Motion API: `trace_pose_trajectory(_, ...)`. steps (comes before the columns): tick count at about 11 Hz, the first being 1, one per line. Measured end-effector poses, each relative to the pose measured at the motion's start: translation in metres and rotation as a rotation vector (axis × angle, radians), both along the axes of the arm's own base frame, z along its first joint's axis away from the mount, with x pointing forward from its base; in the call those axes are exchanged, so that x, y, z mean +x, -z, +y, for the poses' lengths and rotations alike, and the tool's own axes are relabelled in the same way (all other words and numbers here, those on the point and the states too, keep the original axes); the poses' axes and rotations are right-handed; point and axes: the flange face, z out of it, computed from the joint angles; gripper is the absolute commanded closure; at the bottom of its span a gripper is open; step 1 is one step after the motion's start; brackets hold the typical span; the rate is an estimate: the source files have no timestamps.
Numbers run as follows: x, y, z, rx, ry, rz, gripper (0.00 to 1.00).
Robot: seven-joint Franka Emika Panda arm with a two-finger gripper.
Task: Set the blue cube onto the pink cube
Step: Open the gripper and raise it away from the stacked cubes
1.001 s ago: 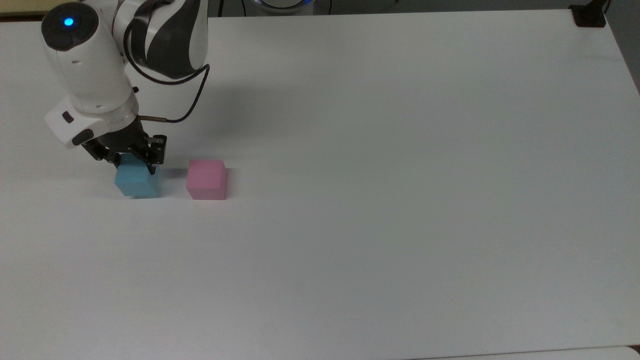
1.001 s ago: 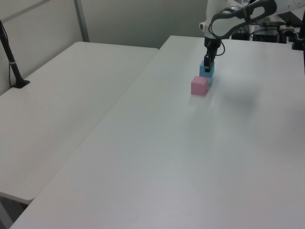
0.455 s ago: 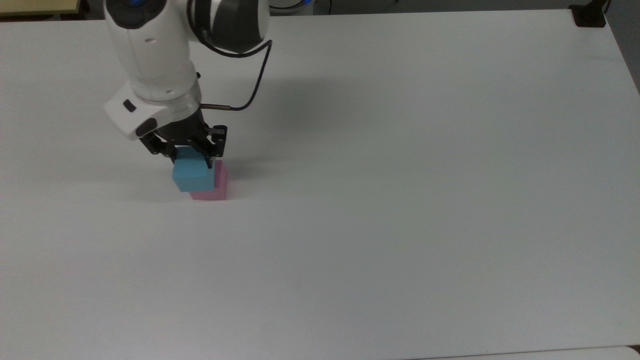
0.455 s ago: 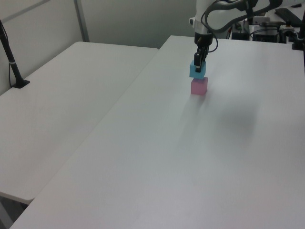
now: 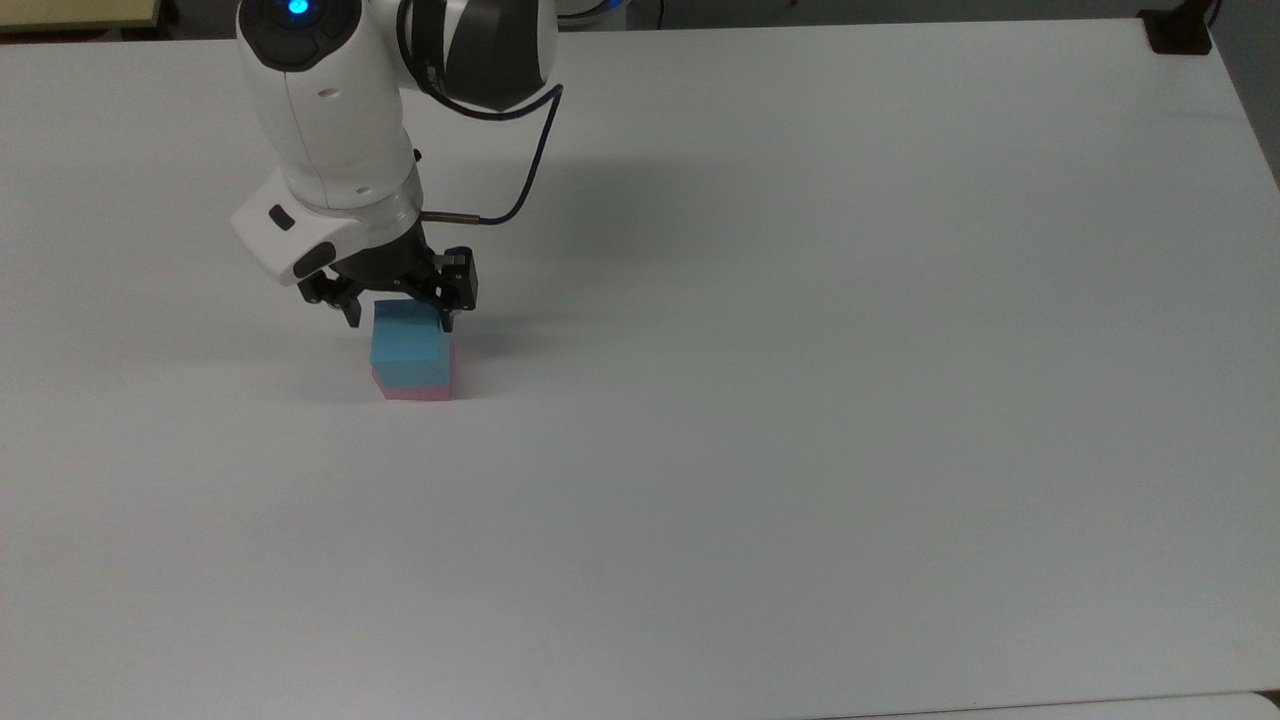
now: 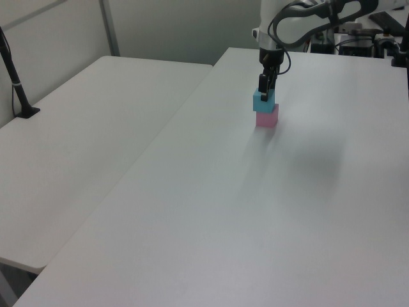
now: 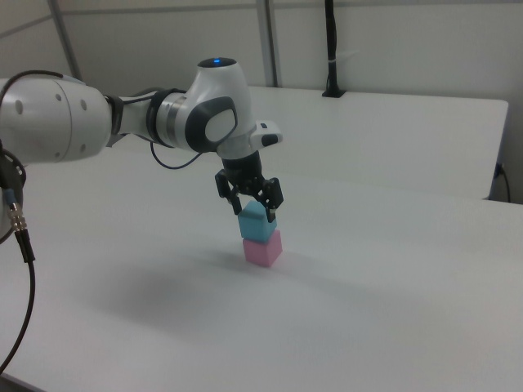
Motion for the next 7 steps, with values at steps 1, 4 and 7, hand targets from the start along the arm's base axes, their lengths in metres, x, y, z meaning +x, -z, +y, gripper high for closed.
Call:
trace_pose_trajectory(1, -0.004, -0.011, 0.0, 0.002, 0.002, 0.011, 0.0)
trace_pose_trajectory(4, -0.026, -0.082, 0.02, 0.011, -0.008, 0.007, 0.0)
trace_pose_trajectory(7, -0.049, -0.132, 0.08, 0.027, 0.057, 0.005, 0.0)
